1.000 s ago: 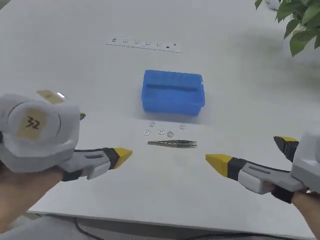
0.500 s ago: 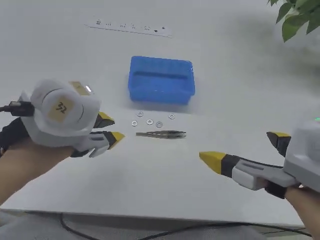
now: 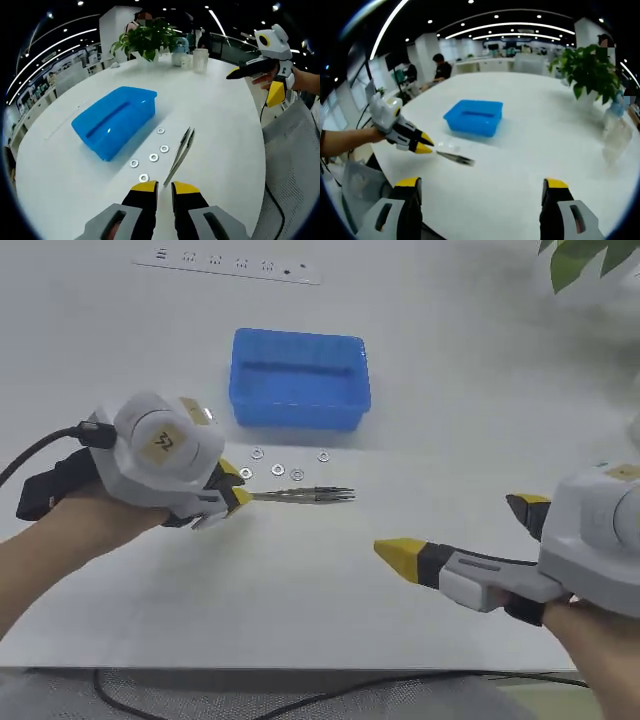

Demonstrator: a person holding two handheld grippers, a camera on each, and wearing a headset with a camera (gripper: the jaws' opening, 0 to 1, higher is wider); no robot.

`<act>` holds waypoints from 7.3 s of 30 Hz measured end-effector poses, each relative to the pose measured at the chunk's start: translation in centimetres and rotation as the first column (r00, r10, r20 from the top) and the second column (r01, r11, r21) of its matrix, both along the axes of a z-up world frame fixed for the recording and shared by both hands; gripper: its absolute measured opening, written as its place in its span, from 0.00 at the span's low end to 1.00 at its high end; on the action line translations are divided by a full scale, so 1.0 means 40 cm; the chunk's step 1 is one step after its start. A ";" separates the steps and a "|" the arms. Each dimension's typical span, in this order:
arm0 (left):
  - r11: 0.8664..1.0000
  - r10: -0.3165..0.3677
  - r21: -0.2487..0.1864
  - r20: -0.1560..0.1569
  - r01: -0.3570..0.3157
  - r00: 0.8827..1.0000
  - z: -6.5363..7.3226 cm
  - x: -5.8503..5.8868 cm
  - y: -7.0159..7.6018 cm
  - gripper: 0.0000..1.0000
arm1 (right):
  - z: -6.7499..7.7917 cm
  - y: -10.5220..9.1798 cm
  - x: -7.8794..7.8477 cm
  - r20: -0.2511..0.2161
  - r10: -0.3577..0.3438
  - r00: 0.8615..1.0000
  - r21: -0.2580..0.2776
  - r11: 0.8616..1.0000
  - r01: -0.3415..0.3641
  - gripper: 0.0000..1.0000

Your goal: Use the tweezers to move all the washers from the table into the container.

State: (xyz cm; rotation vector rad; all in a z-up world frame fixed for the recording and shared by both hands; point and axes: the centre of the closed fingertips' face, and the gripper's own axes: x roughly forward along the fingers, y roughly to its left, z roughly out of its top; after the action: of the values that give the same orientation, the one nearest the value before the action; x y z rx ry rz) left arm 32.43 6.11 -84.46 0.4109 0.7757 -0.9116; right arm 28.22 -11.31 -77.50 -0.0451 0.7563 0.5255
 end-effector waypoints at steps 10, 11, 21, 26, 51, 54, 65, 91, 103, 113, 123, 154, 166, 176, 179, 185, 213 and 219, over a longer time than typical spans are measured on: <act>0.994 -0.108 0.029 -0.001 0.108 0.994 -0.038 -0.008 -0.033 0.06 | -0.003 -0.010 0.004 -0.005 0.003 1.000 -0.010 1.000 -0.003 0.99; 0.993 -0.119 0.024 0.000 0.119 0.993 -0.039 -0.010 -0.038 0.04 | -0.003 -0.011 0.004 -0.006 0.008 1.000 -0.013 1.000 -0.008 0.99; 0.985 -0.172 0.030 0.025 0.171 0.985 -0.029 -0.020 -0.055 0.00 | 0.013 -0.010 0.002 0.010 0.009 1.000 -0.020 1.000 -0.009 0.99; 0.985 -0.172 0.008 0.061 0.172 0.983 0.025 -0.020 -0.066 0.00 | 0.037 -0.008 0.009 0.044 0.003 0.999 -0.010 1.000 -0.003 0.99; 0.983 -0.170 -0.050 0.149 0.179 0.974 0.213 -0.057 -0.068 0.00 | 0.036 0.142 -0.042 0.056 0.260 0.964 0.038 0.964 -0.263 0.70; 0.982 -0.173 -0.050 0.145 0.182 0.974 0.229 -0.066 -0.058 0.00 | 0.046 0.193 -0.052 0.067 0.378 0.923 0.039 0.924 -0.381 0.41; 0.966 -0.246 -0.046 0.156 0.255 0.957 0.324 -0.127 -0.045 0.00 | 0.096 0.353 -0.036 0.105 0.668 0.737 -0.032 0.743 -0.669 0.23; 0.966 -0.245 -0.025 0.221 0.257 0.944 0.435 -0.196 -0.053 0.00 | 0.118 0.430 -0.083 0.187 0.819 0.542 -0.163 0.570 -0.805 0.04; 0.972 0.156 -0.211 0.236 -0.106 0.959 0.407 -0.132 0.081 0.24 | 0.103 0.446 0.025 0.214 0.708 0.673 -0.073 0.699 -0.712 0.03; 0.873 0.465 -0.241 0.157 -0.423 0.871 0.317 -0.189 0.194 0.67 | 0.058 0.486 0.130 0.231 0.609 0.759 0.051 0.772 -0.634 0.04; 0.779 0.613 -0.274 0.143 -0.564 0.777 0.298 -0.224 0.248 0.77 | -0.030 0.498 0.180 0.188 0.585 0.789 0.092 0.789 -0.607 0.04; 0.773 0.619 -0.264 0.113 -0.577 0.777 0.286 -0.222 0.213 0.83 | -0.081 0.495 0.154 0.179 0.610 0.772 0.011 0.783 -0.621 0.03; 0.784 0.613 -0.188 0.093 -0.591 0.784 0.259 -0.235 0.221 0.99 | -0.044 0.472 0.174 0.145 0.592 0.793 0.044 0.796 -0.603 0.02; 0.794 0.605 -0.156 0.099 -0.588 0.790 0.252 -0.241 0.230 0.99 | 0.052 0.458 0.185 0.191 0.606 0.772 0.043 0.781 -0.623 0.02; 0.791 0.609 -0.154 0.098 -0.592 0.787 0.252 -0.246 0.232 0.99 | 0.085 0.459 0.198 0.222 0.610 0.761 0.034 0.775 -0.631 0.02; 0.785 0.616 -0.154 0.079 -0.601 0.784 0.248 -0.254 0.236 0.99 | 0.119 0.459 0.251 0.266 0.595 0.758 0.021 0.783 -0.622 0.02; 0.790 0.613 -0.098 0.082 -0.606 0.786 0.228 -0.255 0.263 0.99 | -0.046 0.504 0.439 0.183 0.499 0.847 0.013 0.860 -0.510 0.02; 0.794 0.608 -0.093 0.084 -0.601 0.790 0.228 -0.252 0.263 0.99 | -0.059 0.503 0.438 0.170 0.496 0.851 0.014 0.863 -0.506 0.02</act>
State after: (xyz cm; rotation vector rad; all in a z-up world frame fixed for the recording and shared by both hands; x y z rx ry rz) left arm 22.35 16.63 -75.36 0.1315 0.7119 -0.2990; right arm 45.73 8.80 -79.87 -0.2341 0.5652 1.0328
